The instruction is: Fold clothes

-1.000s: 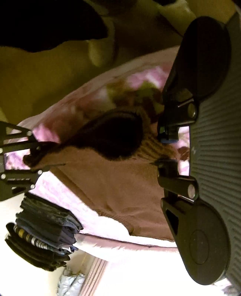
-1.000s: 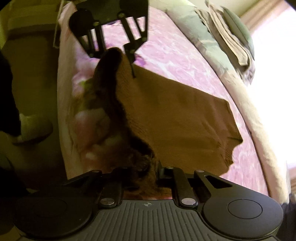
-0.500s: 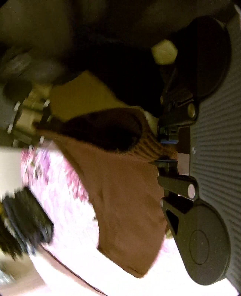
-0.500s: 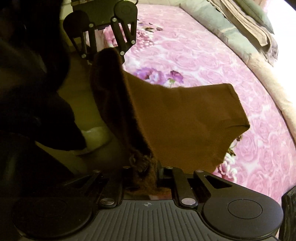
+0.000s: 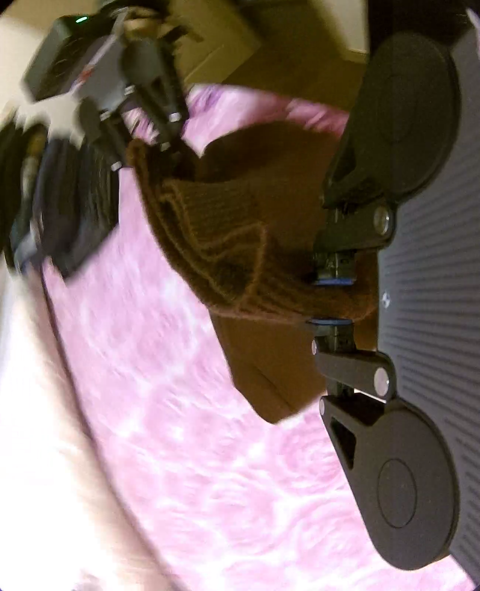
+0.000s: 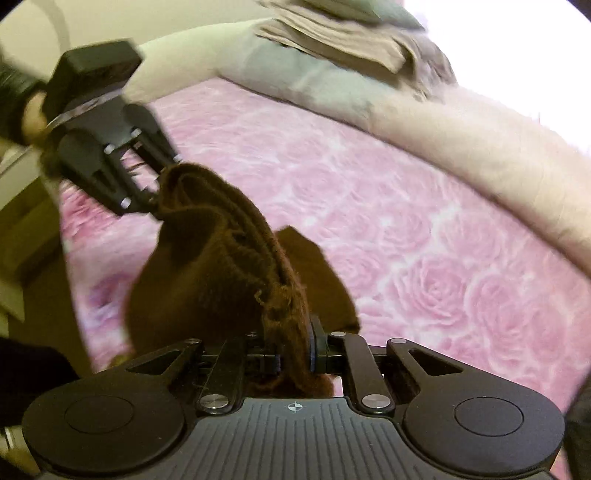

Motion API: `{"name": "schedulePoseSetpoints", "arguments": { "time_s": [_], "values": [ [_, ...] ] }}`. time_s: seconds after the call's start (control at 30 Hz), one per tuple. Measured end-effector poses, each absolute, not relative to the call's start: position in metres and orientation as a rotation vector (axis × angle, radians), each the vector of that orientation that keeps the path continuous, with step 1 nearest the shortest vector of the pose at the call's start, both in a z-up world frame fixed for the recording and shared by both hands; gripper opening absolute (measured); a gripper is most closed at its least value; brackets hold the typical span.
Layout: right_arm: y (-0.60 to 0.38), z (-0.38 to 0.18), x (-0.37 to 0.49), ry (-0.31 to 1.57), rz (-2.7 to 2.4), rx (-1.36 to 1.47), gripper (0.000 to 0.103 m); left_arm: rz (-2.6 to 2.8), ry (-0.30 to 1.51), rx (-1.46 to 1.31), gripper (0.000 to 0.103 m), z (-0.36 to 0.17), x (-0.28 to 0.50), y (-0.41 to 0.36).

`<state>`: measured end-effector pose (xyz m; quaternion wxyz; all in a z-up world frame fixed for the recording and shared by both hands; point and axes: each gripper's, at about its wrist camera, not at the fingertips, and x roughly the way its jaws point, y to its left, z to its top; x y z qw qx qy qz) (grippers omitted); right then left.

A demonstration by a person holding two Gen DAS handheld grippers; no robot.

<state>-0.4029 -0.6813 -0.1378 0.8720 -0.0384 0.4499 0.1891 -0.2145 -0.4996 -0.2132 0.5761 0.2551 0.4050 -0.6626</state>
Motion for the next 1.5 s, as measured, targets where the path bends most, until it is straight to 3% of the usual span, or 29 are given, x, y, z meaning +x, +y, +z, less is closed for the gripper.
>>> {"name": "schedulePoseSetpoints", "arguments": {
  "time_s": [0.27,0.63,0.73,0.77,0.8,0.87,1.2,1.3,1.5],
  "values": [
    [-0.731,-0.223,-0.367,0.898,0.317,0.141,0.012,-1.412,1.01,0.401,0.013,-0.289,-0.182,-0.504],
    [-0.736,-0.237,-0.364,0.692,0.23,0.233,0.012,-1.367,0.868,0.229,0.013,-0.309,-0.174,-0.486],
    [-0.732,-0.237,-0.364,0.642,0.212,0.181,0.012,-1.348,0.887,0.192,0.02,-0.319,-0.17,-0.484],
    [-0.731,-0.236,-0.366,0.619,0.194,0.173,0.023,-1.342,0.885,0.179,0.024,-0.32,-0.169,-0.483],
    [-0.732,-0.237,-0.368,0.586,0.157,0.166,0.05,-1.332,0.865,0.172,0.026,-0.319,-0.169,-0.481],
    [-0.735,-0.235,-0.376,0.513,0.077,0.162,0.073,-1.301,0.787,0.194,0.037,-0.312,-0.173,-0.476],
    [-0.7,-0.197,-0.485,0.394,-0.093,0.154,0.073,-1.273,0.573,0.323,0.039,-0.269,-0.223,-0.409],
    [-0.677,-0.192,-0.528,0.391,-0.108,0.138,0.073,-1.294,0.438,0.426,0.045,-0.257,-0.269,-0.384],
    [-0.621,-0.208,-0.598,0.42,-0.118,0.151,0.073,-1.433,0.046,0.845,0.047,-0.268,-0.375,-0.354]
  ]
}}
